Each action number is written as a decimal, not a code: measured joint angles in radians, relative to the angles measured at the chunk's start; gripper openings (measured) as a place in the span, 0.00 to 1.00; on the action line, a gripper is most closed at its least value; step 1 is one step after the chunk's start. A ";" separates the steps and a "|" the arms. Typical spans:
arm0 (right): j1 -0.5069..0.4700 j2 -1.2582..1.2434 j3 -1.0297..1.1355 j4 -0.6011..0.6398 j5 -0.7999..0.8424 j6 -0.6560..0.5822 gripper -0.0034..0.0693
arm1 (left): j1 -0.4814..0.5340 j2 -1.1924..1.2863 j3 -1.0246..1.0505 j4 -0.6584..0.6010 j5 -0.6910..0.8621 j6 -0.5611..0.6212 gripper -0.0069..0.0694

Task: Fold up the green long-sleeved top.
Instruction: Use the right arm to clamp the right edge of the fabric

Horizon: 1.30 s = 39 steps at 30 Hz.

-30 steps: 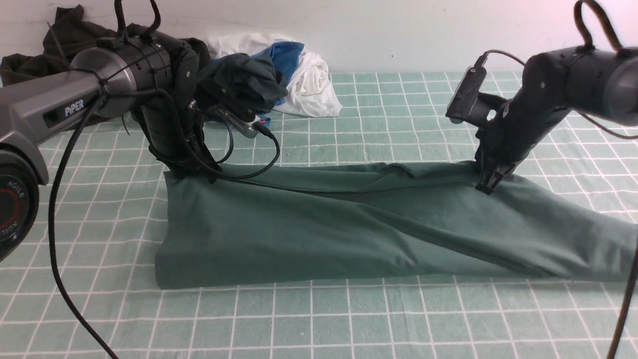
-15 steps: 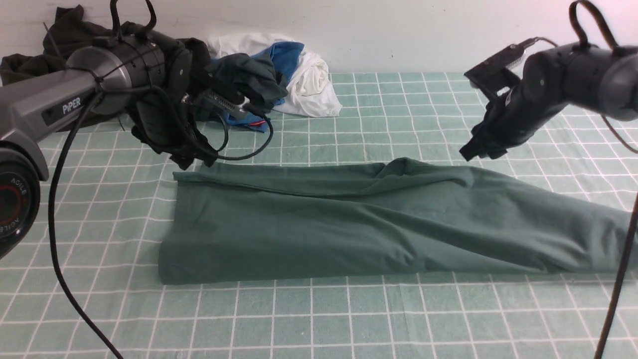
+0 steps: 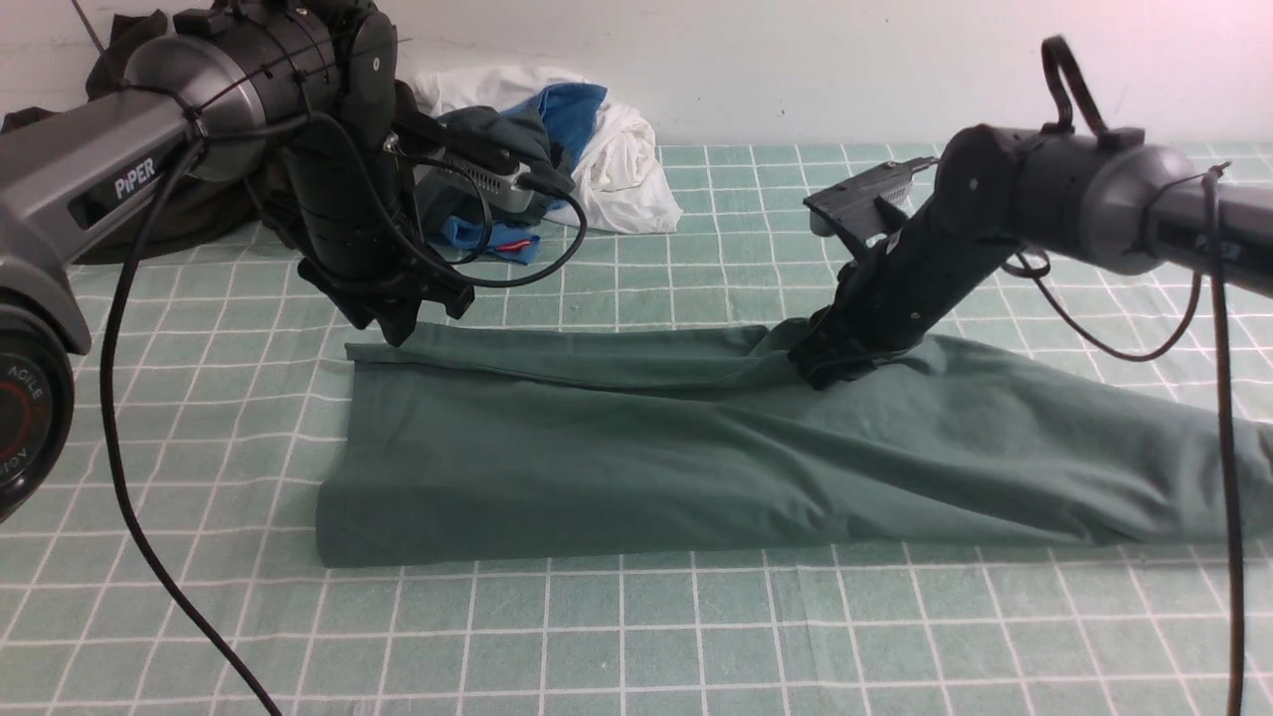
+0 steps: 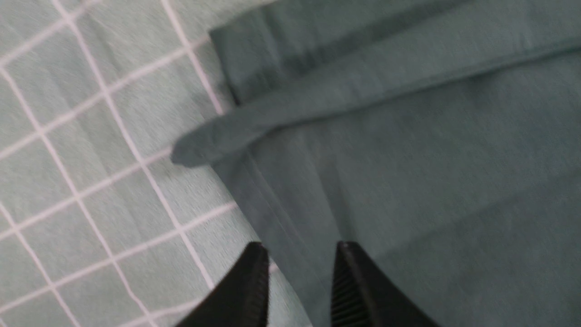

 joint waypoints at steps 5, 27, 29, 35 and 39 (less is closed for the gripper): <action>-0.024 0.016 0.000 -0.066 -0.167 0.135 0.38 | 0.000 0.000 0.003 -0.029 0.015 0.022 0.12; -0.222 -0.371 0.194 -0.263 0.198 0.272 0.38 | -0.067 -0.112 0.477 -0.127 -0.105 0.075 0.09; -0.241 -0.409 0.278 -0.266 0.170 0.281 0.38 | -0.053 -0.131 0.508 -0.134 -0.135 0.065 0.09; -0.327 -0.406 0.455 -0.274 0.126 0.278 0.38 | -0.016 -0.146 0.542 -0.188 -0.163 0.061 0.09; -0.404 -0.336 0.459 -0.278 0.081 0.277 0.42 | -0.012 -0.146 0.542 -0.195 -0.163 0.061 0.09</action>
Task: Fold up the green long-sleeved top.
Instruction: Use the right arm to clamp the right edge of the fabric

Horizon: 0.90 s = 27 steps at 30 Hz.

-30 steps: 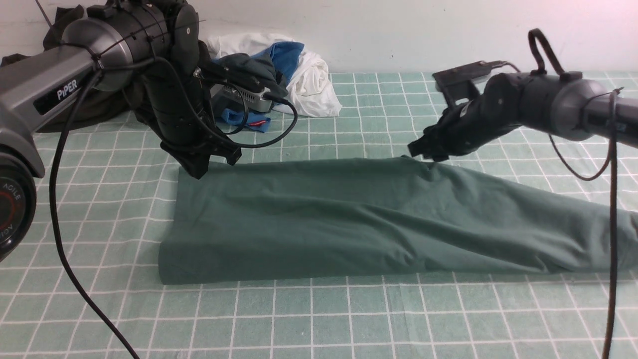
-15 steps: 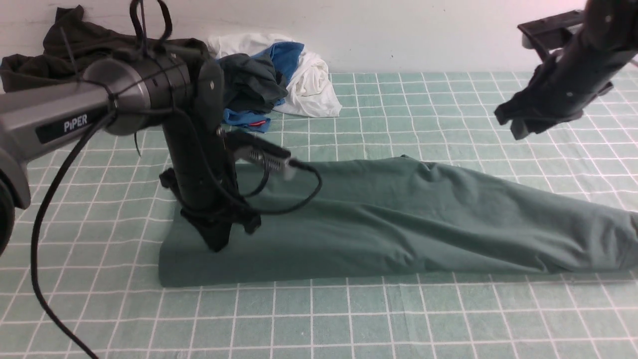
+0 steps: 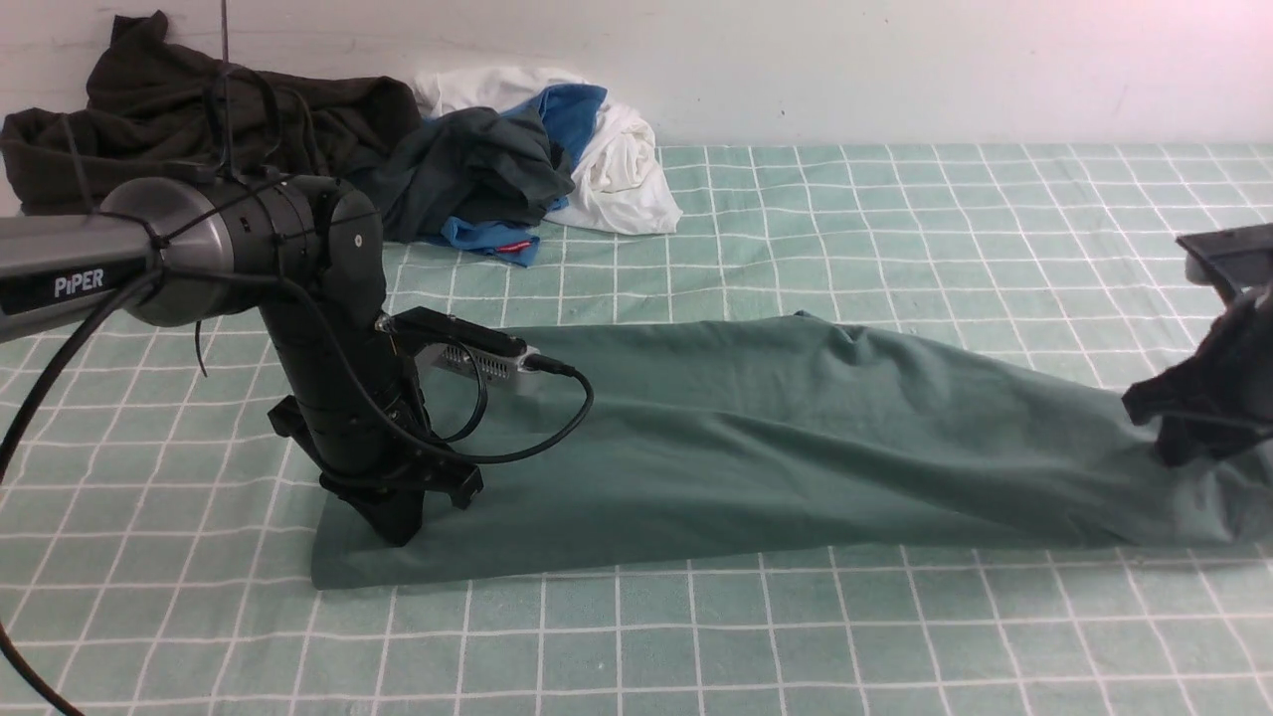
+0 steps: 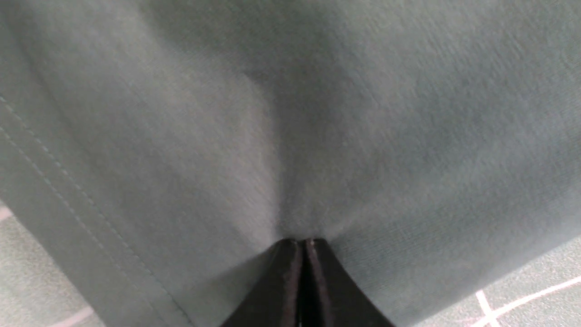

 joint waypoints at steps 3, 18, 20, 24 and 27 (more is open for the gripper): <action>-0.074 0.070 -0.019 -0.008 -0.017 0.043 0.50 | 0.000 0.000 0.000 -0.001 0.000 0.000 0.09; -0.175 0.081 -0.144 0.061 0.052 0.058 0.71 | 0.000 0.000 0.000 -0.001 0.000 0.000 0.09; -0.176 0.111 -0.145 0.071 0.052 0.048 0.71 | 0.000 0.000 0.001 -0.001 0.000 0.000 0.09; -0.178 0.171 -0.148 0.084 0.060 0.044 0.71 | 0.000 0.000 0.001 -0.001 0.000 0.001 0.09; -0.180 0.177 -0.154 0.087 0.064 0.037 0.71 | 0.000 0.000 0.001 0.000 0.000 0.001 0.09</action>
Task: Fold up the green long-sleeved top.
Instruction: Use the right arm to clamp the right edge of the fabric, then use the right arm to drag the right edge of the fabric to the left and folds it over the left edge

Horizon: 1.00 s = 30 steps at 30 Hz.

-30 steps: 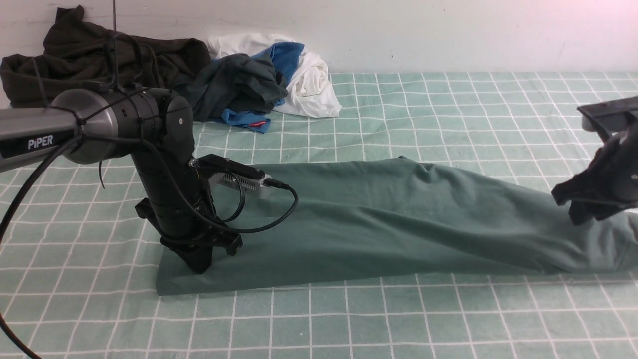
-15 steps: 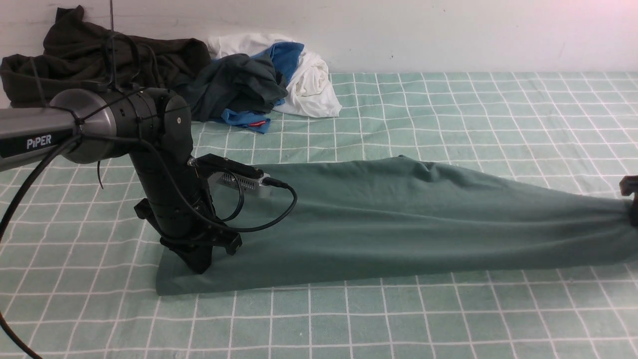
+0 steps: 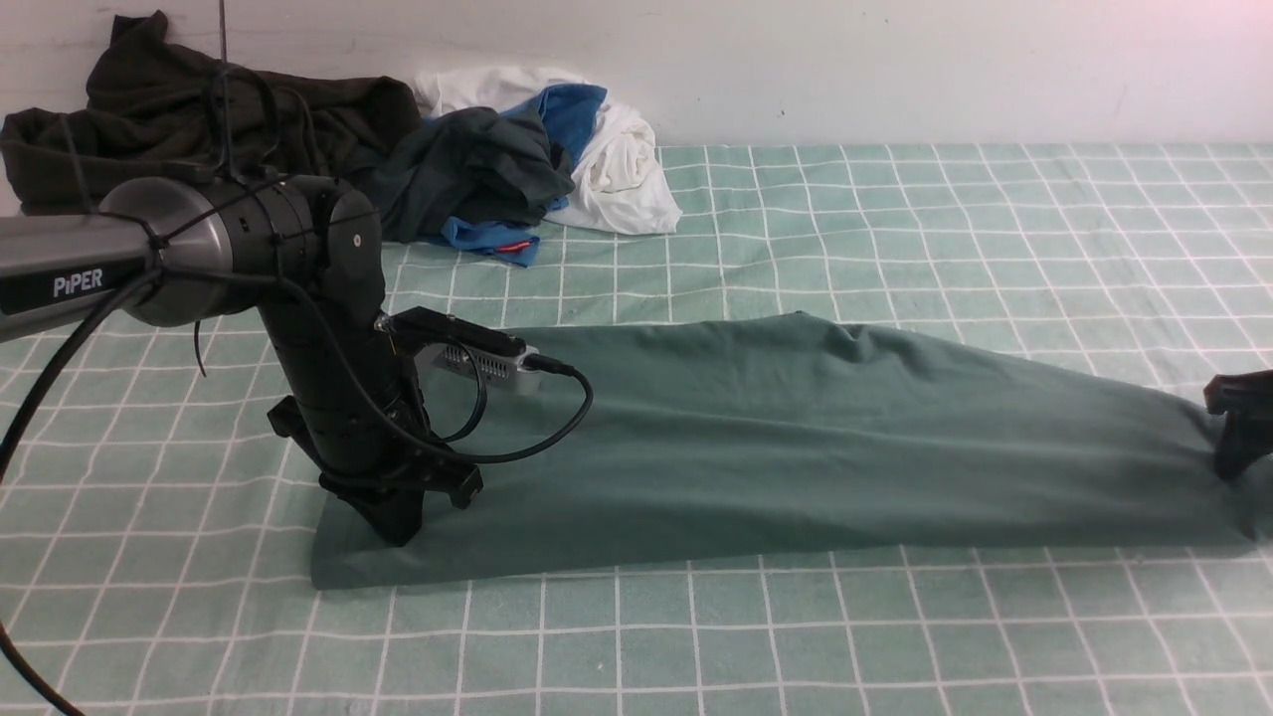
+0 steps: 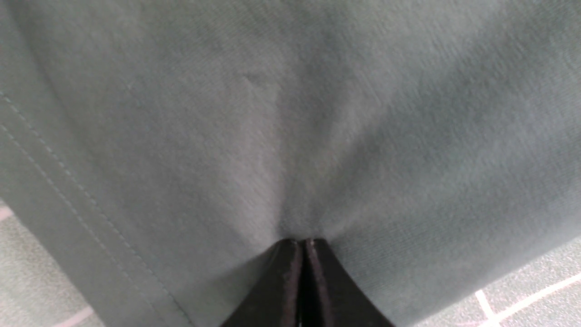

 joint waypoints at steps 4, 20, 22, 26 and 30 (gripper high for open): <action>-0.003 0.004 -0.004 0.016 0.004 -0.027 0.69 | 0.000 0.000 0.001 0.000 0.000 0.000 0.09; 0.005 -0.145 -0.067 -0.077 0.082 -0.033 0.11 | 0.015 -0.145 0.026 0.084 0.003 0.000 0.09; 0.006 -0.192 -0.095 -0.083 0.099 -0.030 0.11 | 0.015 -0.211 0.026 0.090 0.013 0.000 0.09; 0.053 -0.289 -0.188 -0.071 0.173 -0.037 0.11 | 0.015 -0.360 0.026 0.084 0.046 0.000 0.09; 0.210 -0.332 -0.317 -0.011 0.238 -0.060 0.11 | 0.015 -0.502 0.026 0.066 0.080 -0.001 0.09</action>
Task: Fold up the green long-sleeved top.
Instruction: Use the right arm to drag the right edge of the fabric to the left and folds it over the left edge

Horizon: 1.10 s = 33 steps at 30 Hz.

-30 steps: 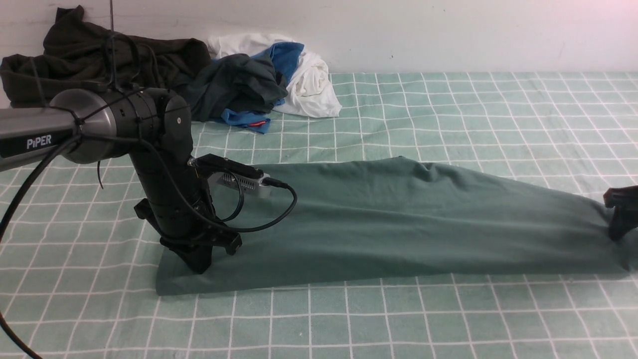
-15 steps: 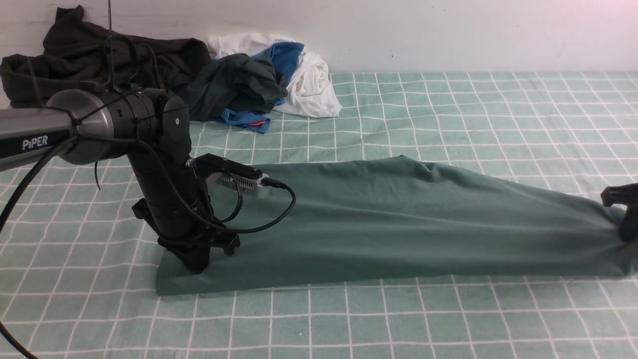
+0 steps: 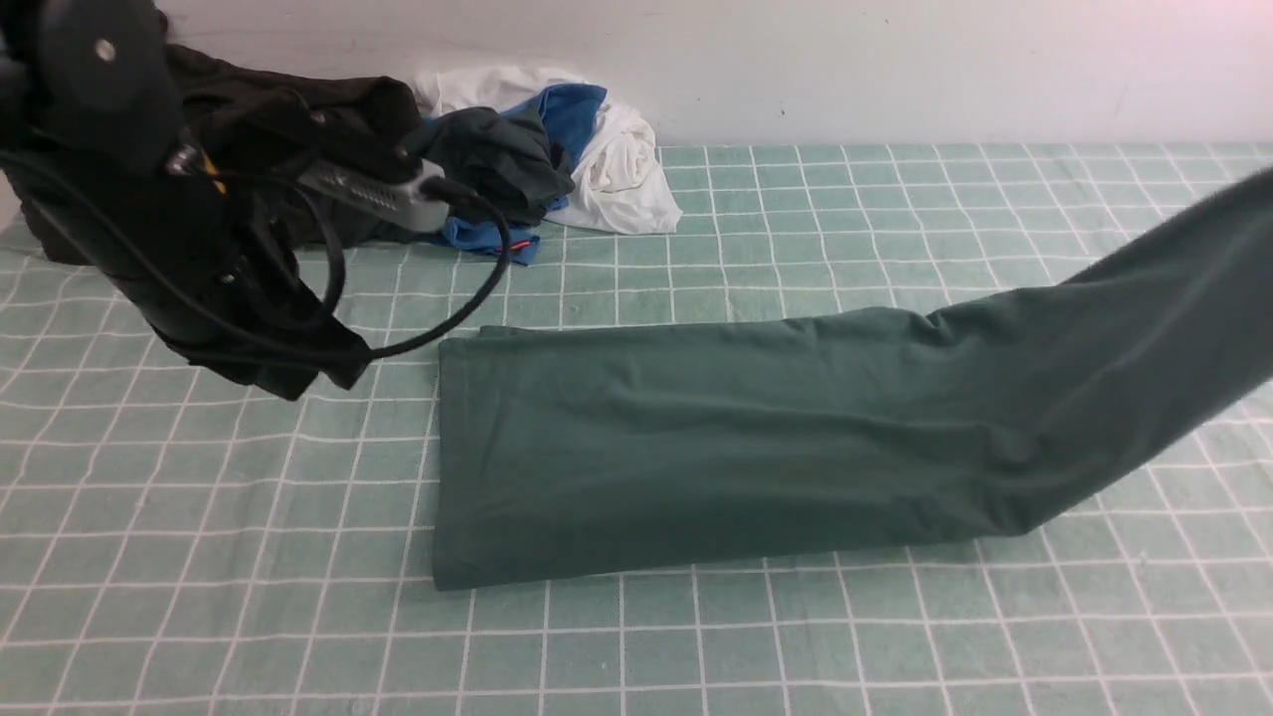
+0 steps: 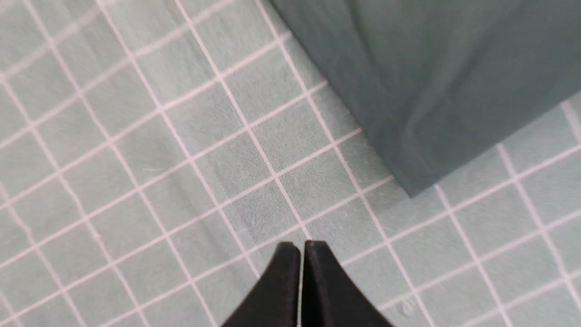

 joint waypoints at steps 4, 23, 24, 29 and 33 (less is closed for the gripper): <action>0.245 0.026 -0.091 0.060 0.008 0.001 0.11 | 0.000 -0.124 0.000 -0.020 0.058 0.000 0.09; 0.778 0.528 -0.296 0.201 -0.168 0.157 0.15 | -0.001 -0.535 0.221 -0.027 0.129 -0.027 0.09; 0.778 0.534 -0.301 0.222 -0.170 0.157 0.18 | -0.001 -0.549 0.235 -0.027 0.130 -0.028 0.09; 0.773 0.531 -0.377 0.303 -0.133 0.125 0.45 | -0.001 -0.600 0.298 -0.027 0.130 -0.030 0.09; 0.761 0.505 -0.439 0.220 -0.015 0.103 0.60 | -0.001 -0.641 0.329 -0.027 0.130 -0.030 0.09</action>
